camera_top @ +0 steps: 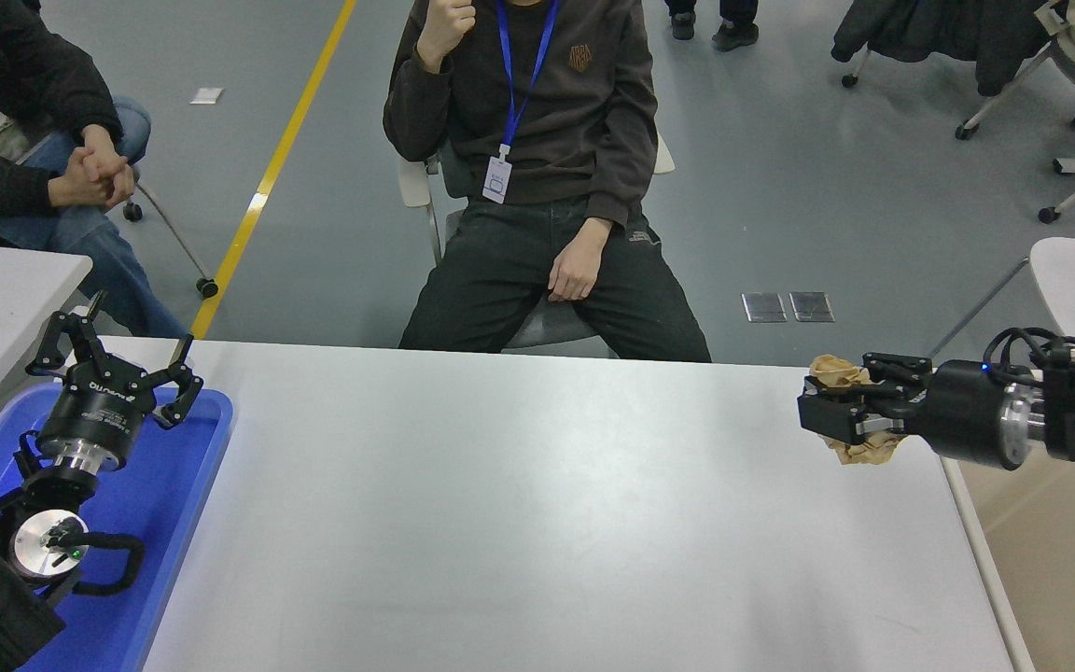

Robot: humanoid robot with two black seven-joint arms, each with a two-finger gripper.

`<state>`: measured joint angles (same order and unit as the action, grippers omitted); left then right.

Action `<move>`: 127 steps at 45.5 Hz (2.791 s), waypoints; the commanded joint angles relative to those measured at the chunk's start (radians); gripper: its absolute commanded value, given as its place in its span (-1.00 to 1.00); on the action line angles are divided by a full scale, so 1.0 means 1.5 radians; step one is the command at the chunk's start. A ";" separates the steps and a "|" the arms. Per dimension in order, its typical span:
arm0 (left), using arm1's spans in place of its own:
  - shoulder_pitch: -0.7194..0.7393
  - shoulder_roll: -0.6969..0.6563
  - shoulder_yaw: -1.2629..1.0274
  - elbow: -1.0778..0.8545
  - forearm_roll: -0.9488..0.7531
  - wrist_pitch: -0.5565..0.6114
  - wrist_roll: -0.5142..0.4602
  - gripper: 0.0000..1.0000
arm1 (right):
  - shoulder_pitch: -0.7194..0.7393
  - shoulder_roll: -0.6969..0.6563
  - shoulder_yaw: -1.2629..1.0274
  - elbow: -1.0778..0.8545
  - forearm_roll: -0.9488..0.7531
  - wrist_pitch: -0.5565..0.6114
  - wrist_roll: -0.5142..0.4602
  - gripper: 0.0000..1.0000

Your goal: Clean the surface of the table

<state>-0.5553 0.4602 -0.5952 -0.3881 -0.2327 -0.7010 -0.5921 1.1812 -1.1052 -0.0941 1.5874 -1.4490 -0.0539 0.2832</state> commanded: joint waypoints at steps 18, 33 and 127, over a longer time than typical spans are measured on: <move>0.000 0.000 0.000 0.000 0.000 0.000 0.000 1.00 | -0.051 -0.057 0.005 -0.140 0.072 -0.086 0.031 -1.00; 0.000 0.000 0.000 0.000 0.000 0.000 0.000 1.00 | -0.118 -0.051 0.005 -0.238 0.160 -0.157 0.046 -1.00; 0.000 0.000 0.000 0.000 0.000 0.001 0.000 1.00 | -0.411 0.403 -0.027 -1.065 0.512 -0.126 0.109 -1.00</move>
<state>-0.5553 0.4602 -0.5952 -0.3881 -0.2331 -0.6994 -0.5921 0.6127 -0.5084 -0.1294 -0.0016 -0.7404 -0.2479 0.4588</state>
